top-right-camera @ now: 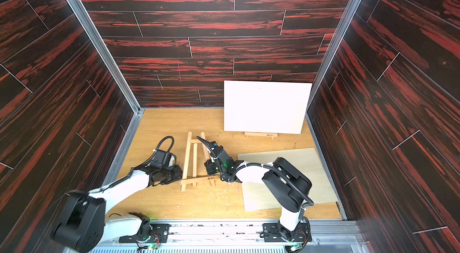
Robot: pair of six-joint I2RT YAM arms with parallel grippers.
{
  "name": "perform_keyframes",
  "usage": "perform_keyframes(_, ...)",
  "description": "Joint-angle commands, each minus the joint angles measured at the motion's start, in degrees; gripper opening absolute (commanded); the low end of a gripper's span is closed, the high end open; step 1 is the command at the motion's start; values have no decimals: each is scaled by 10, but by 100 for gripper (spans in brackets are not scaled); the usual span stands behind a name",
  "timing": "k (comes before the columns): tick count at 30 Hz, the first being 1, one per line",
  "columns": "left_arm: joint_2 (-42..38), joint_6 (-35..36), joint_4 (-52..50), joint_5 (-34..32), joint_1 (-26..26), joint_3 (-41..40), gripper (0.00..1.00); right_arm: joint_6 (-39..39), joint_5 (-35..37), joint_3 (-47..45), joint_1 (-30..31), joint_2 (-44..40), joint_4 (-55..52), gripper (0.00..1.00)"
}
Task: Disassemble the easel
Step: Place the easel at the center of the board.
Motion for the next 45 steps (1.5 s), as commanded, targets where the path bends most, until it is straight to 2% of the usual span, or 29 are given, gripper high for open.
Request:
perform_keyframes(1, -41, -10, -82, -85, 12, 13, 48, 18, 7, 30, 6, 25, -39, 9)
perform_keyframes(6, -102, -15, -130, -155, 16, 30, 54, 24, 8, 78, 17, 51, -97, 9)
perform_keyframes(12, -168, -18, -174, -216, 16, 51, 54, 43, 26, 172, 35, 101, -209, 9)
perform_keyframes(17, -211, -25, -155, -201, 15, 48, 54, 49, 29, 244, 44, 146, -285, 10)
perform_keyframes(24, -220, -37, -165, -177, 15, 58, 54, 58, 24, 287, 49, 179, -324, 13)
perform_keyframes(32, -219, -39, -165, -156, 15, 63, 54, 61, 23, 282, 49, 167, -331, 33)
perform_keyframes(36, -214, -45, -156, -147, 9, 63, 54, 65, 19, 272, 48, 145, -326, 39)
perform_keyframes(38, -206, -50, -147, -142, 0, 64, 55, 67, 21, 266, 46, 128, -326, 41)
perform_keyframes(45, -132, -83, -89, -128, -61, 76, 57, 85, 11, 192, 13, 20, -311, 58)
